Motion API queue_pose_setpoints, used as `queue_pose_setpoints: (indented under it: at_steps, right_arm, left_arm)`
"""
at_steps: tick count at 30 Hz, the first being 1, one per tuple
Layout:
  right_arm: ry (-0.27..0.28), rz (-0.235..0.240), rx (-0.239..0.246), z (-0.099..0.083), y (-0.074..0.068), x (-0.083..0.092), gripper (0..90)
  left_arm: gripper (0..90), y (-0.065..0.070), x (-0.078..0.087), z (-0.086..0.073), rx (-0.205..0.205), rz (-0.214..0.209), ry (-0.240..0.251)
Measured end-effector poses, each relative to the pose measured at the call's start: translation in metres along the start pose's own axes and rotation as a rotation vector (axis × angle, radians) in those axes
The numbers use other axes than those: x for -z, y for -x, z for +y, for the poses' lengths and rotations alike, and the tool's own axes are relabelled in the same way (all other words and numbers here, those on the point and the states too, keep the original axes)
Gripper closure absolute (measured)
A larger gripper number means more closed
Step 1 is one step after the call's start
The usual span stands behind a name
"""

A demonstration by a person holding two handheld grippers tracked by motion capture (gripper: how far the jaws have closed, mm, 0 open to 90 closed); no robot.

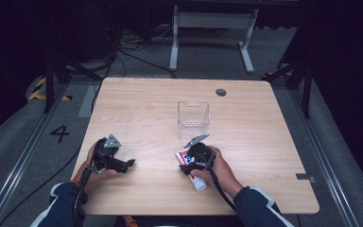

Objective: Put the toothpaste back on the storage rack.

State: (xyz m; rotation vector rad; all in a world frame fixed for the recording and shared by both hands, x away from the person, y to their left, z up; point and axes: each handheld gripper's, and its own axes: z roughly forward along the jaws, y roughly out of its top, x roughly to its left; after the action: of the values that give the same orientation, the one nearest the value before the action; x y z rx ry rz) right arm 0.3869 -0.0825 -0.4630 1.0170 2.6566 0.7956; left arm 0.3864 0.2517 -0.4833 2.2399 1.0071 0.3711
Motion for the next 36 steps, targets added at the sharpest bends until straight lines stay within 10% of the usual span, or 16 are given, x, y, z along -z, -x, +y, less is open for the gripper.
queue_pose_setpoints:
  at_steps: [20, 36]
  right_arm:
    - [-0.091, 0.018, 0.226, 0.012, -0.01, 0.006, 57.6]
    - [-0.072, 0.093, 0.194, 0.011, 0.0, 0.009, 61.3]
  left_arm:
    - [0.4, 0.0, 0.001, -0.002, 0.003, 0.004, 0.002]
    - [0.4, 0.0, 0.001, -0.002, 0.004, 0.006, 0.003]
